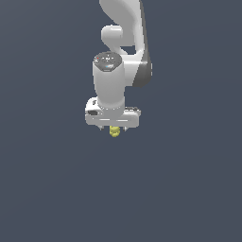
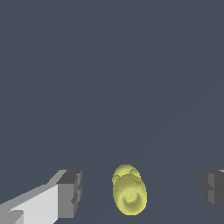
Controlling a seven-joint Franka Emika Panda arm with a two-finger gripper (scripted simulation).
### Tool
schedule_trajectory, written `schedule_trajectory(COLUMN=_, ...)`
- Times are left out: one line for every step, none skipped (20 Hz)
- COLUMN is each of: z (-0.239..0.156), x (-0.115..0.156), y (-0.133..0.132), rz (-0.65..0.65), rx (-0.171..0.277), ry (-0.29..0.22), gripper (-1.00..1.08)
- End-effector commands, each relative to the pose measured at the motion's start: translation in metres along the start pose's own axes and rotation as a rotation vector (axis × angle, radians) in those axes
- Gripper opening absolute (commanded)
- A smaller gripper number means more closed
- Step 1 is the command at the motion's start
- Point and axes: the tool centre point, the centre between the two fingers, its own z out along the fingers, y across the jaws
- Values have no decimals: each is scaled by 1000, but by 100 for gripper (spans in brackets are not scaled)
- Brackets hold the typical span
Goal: Pick up the object and move it to a goal position.
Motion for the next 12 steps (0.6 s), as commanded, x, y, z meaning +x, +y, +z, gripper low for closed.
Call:
schedule_trajectory(z=0, x=0, y=0, rz=0, rx=0, ry=0, gripper=100)
schedule_trajectory(z=0, x=0, y=0, rz=-1, rx=0, ry=0, gripper=100)
schedule_trajectory(z=0, x=0, y=0, rz=-3, rx=0, ry=0, gripper=100)
schedule_trajectory(z=0, x=0, y=0, rz=-7, rx=0, ry=1, gripper=100)
schedule_trajectory(z=-1, x=0, y=1, rz=-12, rx=0, ry=2, gripper=100)
schedule_trajectory(z=-2, x=0, y=1, rz=-19, rx=0, ry=3, gripper=100)
schedule_trajectory(z=-2, x=0, y=1, rz=-26, rx=0, ry=4, gripper=100)
schedule_trajectory(z=-3, x=0, y=1, rz=-32, rx=0, ry=5, gripper=100)
schedule_trajectory(z=-4, x=0, y=1, rz=-36, rx=0, ry=5, gripper=100)
schedule_trajectory(z=-5, x=1, y=2, rz=-38, rx=0, ry=6, gripper=100)
schedule_trajectory(z=-6, x=1, y=2, rz=-39, rx=0, ry=6, gripper=100)
schedule_trajectory(z=-6, x=1, y=1, rz=-39, rx=0, ry=6, gripper=100)
